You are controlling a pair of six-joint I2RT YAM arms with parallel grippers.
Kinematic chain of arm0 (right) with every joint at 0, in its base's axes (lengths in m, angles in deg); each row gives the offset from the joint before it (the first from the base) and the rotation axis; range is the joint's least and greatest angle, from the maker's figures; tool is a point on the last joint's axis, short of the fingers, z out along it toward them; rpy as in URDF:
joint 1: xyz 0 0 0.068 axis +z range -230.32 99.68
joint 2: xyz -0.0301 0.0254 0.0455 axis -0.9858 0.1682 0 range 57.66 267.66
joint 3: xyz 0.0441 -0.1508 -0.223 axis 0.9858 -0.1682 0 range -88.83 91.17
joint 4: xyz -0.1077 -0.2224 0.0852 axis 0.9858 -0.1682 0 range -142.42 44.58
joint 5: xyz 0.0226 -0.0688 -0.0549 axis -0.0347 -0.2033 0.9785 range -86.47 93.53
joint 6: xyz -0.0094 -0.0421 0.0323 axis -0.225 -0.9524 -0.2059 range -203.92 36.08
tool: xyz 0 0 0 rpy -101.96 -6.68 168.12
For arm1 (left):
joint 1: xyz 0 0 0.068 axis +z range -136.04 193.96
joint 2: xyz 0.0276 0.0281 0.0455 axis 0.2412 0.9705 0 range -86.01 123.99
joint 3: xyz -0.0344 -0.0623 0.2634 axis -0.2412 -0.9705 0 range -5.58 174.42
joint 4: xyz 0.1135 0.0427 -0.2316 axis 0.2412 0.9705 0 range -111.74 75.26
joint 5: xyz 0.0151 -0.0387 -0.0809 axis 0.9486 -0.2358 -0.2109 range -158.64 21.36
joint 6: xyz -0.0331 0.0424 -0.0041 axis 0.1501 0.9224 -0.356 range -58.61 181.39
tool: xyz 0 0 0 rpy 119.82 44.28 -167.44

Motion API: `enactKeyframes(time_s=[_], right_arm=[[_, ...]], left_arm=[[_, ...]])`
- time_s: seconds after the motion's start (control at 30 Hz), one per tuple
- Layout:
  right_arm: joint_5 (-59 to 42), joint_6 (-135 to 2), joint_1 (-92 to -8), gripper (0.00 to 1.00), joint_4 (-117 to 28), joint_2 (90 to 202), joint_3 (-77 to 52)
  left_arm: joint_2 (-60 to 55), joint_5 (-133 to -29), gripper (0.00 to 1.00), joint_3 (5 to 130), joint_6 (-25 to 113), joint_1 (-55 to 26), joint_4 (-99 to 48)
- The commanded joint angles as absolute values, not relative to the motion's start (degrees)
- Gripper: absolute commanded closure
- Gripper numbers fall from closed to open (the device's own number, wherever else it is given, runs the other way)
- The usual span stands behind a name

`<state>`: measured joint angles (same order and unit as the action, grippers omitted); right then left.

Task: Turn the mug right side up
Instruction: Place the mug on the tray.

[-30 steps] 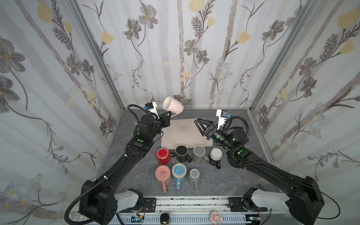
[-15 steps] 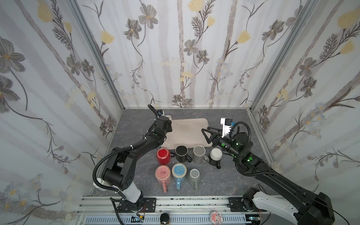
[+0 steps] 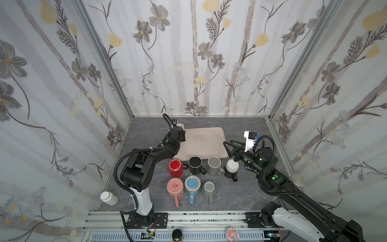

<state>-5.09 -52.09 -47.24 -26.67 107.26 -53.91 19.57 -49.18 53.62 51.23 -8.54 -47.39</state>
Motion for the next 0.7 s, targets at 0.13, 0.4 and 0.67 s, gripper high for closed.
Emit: enactKeyframes(time_s=[0.13, 0.4, 0.67], right_arm=[[-4.82, -53.08, -47.85, 0.26, -26.26, 106.09, -54.03], [-0.51, -48.73, -48.29, 0.0, -26.44, 105.47, -55.4], [-5.48, -45.06, -50.93, 0.0, -22.72, 106.24, -58.1]], left_arm=[[23.62, -45.0, 1.0, 56.09, 55.2, -8.15, -54.0], [23.16, -45.35, 0.79, 54.33, 54.45, -8.05, -53.45], [21.14, -45.4, 0.6, 51.36, 53.21, -8.11, -53.57]])
